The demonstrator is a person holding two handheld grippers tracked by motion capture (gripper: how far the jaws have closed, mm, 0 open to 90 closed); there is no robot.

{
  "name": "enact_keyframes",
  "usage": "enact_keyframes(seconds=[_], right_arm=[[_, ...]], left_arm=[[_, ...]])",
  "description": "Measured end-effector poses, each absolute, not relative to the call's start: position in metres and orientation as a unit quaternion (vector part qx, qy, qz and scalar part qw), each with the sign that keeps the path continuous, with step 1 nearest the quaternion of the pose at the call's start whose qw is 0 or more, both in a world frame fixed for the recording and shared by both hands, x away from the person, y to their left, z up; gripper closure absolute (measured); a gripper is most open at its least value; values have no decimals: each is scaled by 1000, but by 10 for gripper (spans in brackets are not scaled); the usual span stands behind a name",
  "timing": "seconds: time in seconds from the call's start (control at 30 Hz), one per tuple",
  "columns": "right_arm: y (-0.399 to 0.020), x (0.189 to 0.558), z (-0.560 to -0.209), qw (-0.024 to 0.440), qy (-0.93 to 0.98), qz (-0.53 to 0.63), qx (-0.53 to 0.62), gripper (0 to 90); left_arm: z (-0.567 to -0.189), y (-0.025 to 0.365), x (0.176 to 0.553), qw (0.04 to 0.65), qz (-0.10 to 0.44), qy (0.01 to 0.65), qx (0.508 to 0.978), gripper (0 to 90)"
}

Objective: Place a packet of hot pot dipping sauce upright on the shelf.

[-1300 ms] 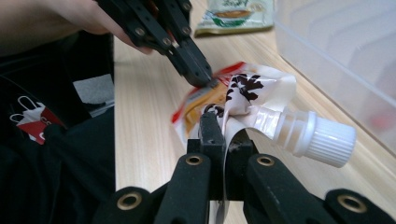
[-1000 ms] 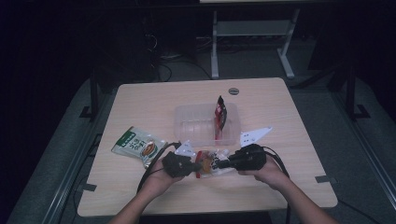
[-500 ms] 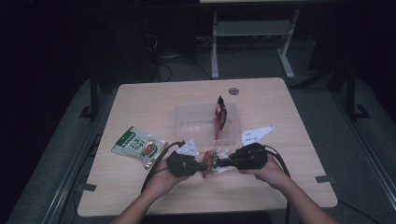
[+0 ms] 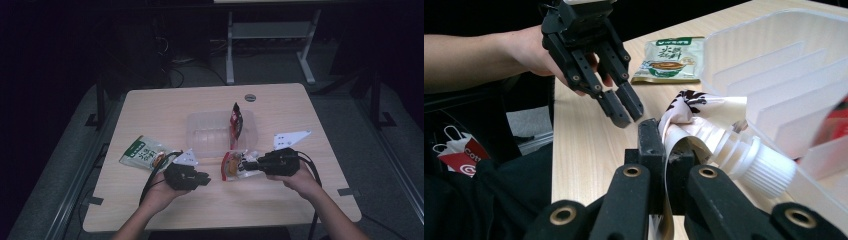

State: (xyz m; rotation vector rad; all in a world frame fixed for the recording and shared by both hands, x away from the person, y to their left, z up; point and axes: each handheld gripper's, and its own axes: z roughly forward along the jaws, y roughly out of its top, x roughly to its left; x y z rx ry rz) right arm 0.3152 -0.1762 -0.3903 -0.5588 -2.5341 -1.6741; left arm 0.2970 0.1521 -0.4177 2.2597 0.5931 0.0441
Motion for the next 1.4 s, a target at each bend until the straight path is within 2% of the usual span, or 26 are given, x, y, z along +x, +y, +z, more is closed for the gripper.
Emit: enact_keyframes(seconds=[0.13,0.23,0.47,1.03,1.4], right_arm=[[-186,315,-389,21,-816,-544,-192,892],[-192,314,-387,14,-814,-547,-197,892],[-203,313,-382,-2,-809,-552,-202,893],[-219,325,-364,-47,-803,-553,-218,893],[-225,347,-354,-80,-798,-551,-231,893]], left_arm=[[-417,161,293,387,13,235,891,692],[-418,167,290,385,3,240,891,595],[-425,185,285,370,6,248,895,487],[-428,184,287,377,3,250,892,457],[-428,183,288,374,1,246,894,456]])
